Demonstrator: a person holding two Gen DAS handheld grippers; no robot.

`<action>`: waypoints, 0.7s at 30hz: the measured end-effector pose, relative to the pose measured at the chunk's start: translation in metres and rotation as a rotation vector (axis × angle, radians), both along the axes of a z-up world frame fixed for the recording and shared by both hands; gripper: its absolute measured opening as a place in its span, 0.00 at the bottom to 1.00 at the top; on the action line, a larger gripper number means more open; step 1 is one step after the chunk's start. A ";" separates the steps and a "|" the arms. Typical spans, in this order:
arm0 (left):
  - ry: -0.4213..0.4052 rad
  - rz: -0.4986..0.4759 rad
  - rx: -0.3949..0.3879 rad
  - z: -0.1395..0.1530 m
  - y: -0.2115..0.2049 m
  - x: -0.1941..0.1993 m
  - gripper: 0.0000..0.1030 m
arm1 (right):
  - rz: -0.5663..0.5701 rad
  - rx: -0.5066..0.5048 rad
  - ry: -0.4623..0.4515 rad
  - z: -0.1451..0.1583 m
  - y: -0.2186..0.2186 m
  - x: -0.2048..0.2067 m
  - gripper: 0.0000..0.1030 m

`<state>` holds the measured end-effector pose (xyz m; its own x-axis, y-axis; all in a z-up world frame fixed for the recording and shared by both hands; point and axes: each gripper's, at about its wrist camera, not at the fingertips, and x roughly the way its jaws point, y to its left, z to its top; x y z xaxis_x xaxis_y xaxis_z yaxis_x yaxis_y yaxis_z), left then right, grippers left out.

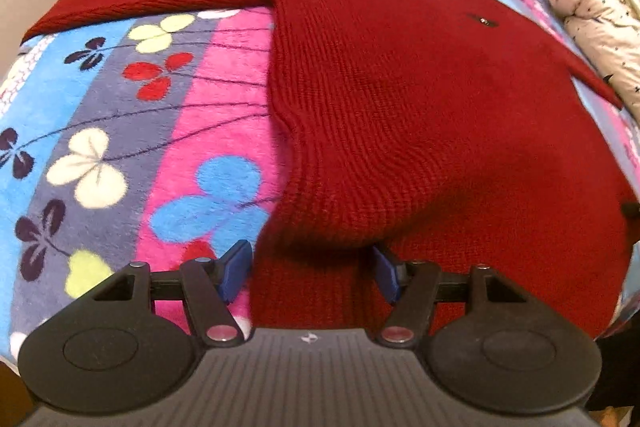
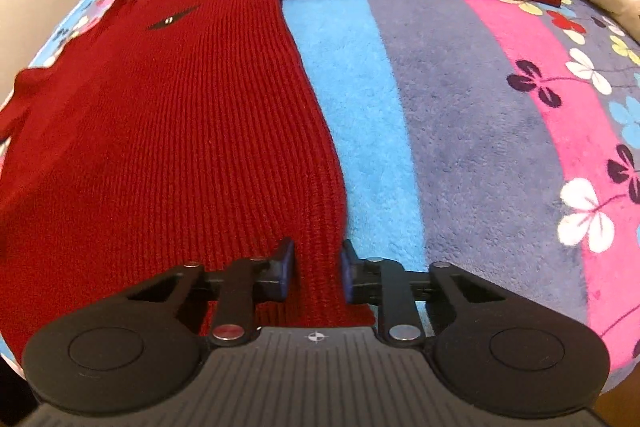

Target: Fold small clothes

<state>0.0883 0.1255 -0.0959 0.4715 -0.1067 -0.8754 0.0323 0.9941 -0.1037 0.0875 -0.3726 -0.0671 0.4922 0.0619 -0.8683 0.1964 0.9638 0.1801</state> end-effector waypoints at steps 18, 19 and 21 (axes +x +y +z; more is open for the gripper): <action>-0.053 0.038 -0.247 0.040 0.060 -0.030 0.10 | -0.200 0.352 -0.281 0.055 -0.057 -0.049 0.06; -0.010 -0.004 -0.177 0.031 0.047 -0.027 0.10 | -0.180 0.277 -0.190 0.044 -0.049 -0.042 0.06; 0.029 -0.065 -0.056 0.021 0.027 -0.026 0.13 | -0.141 0.166 -0.057 0.026 -0.032 -0.030 0.06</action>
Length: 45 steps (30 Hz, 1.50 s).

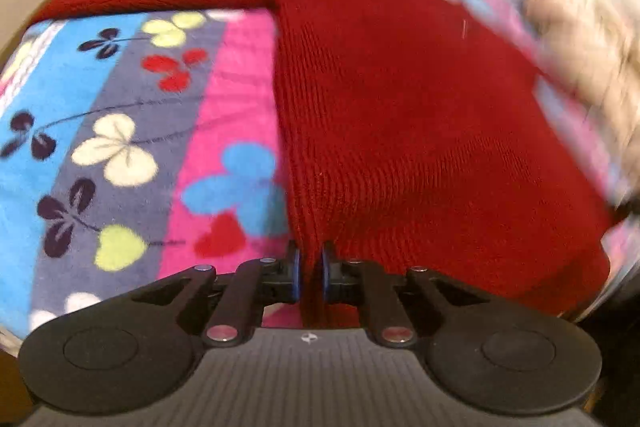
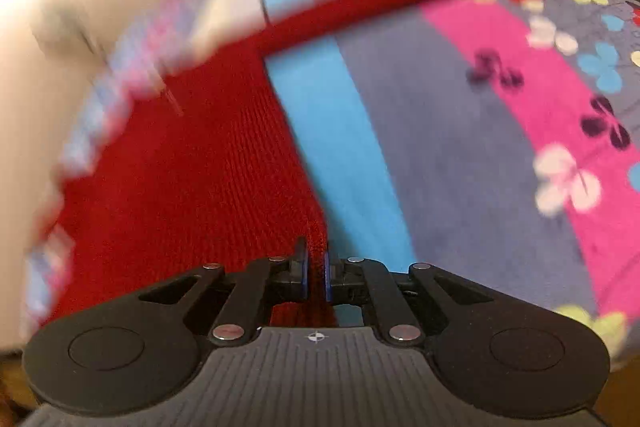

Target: Fold small clothes

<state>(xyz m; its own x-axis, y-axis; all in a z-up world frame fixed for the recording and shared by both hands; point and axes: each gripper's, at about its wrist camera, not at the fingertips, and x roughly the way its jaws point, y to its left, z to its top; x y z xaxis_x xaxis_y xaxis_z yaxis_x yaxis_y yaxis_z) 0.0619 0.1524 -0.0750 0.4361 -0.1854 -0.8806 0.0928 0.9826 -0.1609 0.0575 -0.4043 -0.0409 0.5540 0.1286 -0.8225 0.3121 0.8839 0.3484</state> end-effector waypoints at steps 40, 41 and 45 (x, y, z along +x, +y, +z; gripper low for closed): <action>-0.278 0.005 0.272 0.031 -0.068 0.008 0.74 | 0.290 -0.377 -0.096 -0.002 0.087 -0.004 0.58; -0.298 0.035 0.275 0.035 -0.066 0.008 0.74 | 0.268 -0.377 -0.106 -0.004 0.080 0.003 0.58; -0.380 0.120 0.264 0.047 -0.052 0.012 0.74 | 0.204 -0.371 -0.163 0.004 0.073 0.005 0.58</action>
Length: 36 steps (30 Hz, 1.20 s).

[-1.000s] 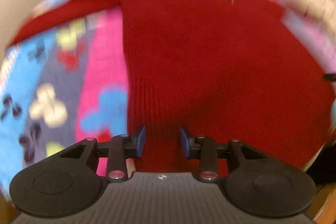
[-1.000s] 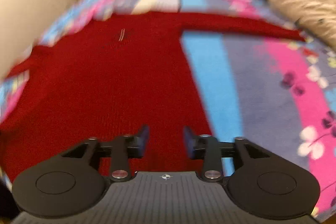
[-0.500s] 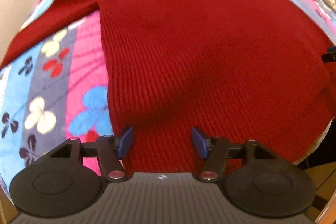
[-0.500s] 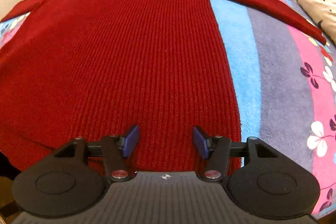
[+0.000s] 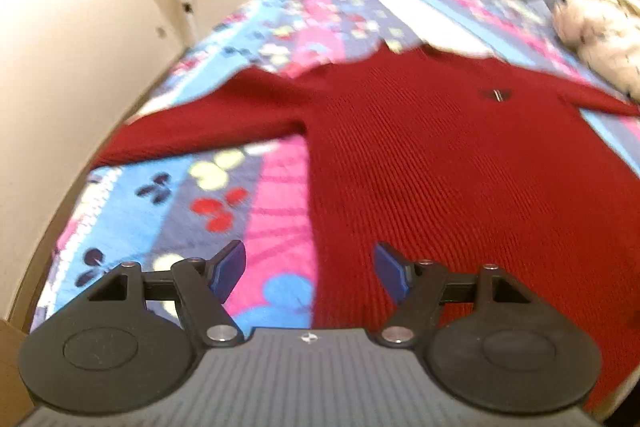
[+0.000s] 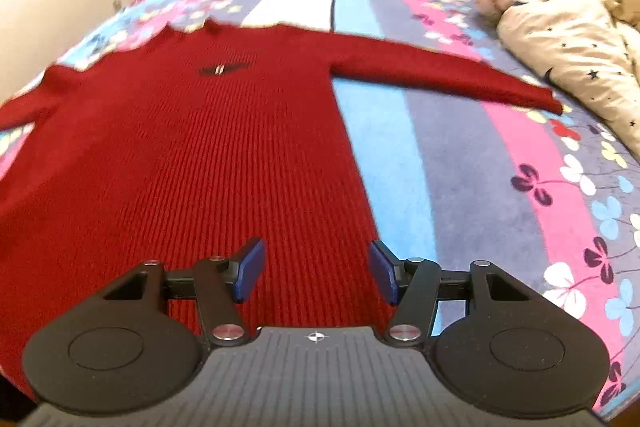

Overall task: Fold small clothes
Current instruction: 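Grasp the sleeve cuff nearest the left gripper with the left gripper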

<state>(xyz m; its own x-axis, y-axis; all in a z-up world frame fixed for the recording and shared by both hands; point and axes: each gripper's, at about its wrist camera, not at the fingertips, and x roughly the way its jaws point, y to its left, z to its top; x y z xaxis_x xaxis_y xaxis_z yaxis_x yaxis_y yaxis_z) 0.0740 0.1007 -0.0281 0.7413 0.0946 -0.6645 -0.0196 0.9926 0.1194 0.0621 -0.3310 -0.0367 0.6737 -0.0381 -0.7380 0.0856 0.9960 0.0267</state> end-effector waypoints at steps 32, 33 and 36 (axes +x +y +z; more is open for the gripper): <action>-0.122 0.195 0.234 0.012 0.075 0.137 0.62 | -0.015 -0.123 -0.256 0.055 -0.016 0.026 0.58; -0.106 0.211 0.207 0.009 0.083 0.143 0.51 | -0.015 -0.131 -0.256 0.054 -0.014 0.028 0.58; -0.086 0.241 0.160 0.004 0.098 0.155 0.28 | -0.017 -0.138 -0.242 0.050 -0.011 0.036 0.51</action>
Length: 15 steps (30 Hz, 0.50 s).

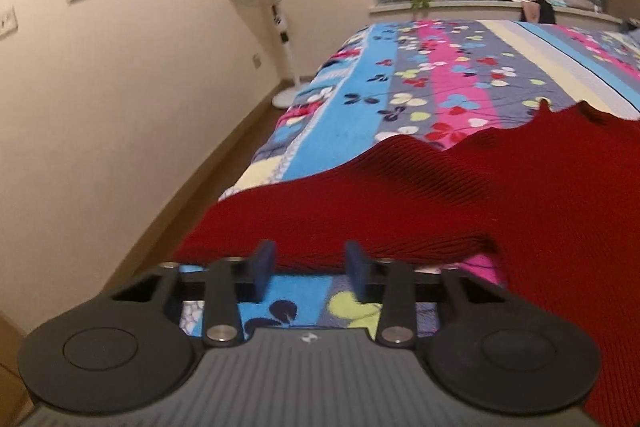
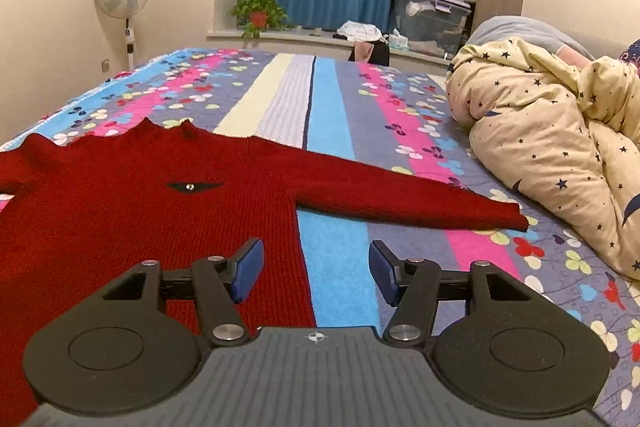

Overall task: Fold small clothes
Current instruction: 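Grasp the sleeve cuff nearest the left gripper with the left gripper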

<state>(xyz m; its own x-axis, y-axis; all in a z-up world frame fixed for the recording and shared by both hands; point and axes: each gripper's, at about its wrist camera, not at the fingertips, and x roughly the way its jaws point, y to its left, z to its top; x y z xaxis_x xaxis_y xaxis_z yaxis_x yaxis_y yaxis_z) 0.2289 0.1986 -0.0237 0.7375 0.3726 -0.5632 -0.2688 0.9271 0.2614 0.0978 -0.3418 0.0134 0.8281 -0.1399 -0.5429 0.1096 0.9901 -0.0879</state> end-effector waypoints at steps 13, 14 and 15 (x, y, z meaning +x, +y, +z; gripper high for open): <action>-0.005 0.328 -0.250 -0.018 0.118 0.027 0.39 | 0.009 -0.040 0.121 -0.024 0.016 0.027 0.29; -0.010 0.339 -0.276 -0.020 0.125 0.027 0.42 | 0.016 -0.046 0.134 -0.026 0.017 0.028 0.29; -0.015 0.348 -0.297 -0.022 0.130 0.028 0.44 | 0.023 -0.055 0.146 -0.028 0.019 0.028 0.29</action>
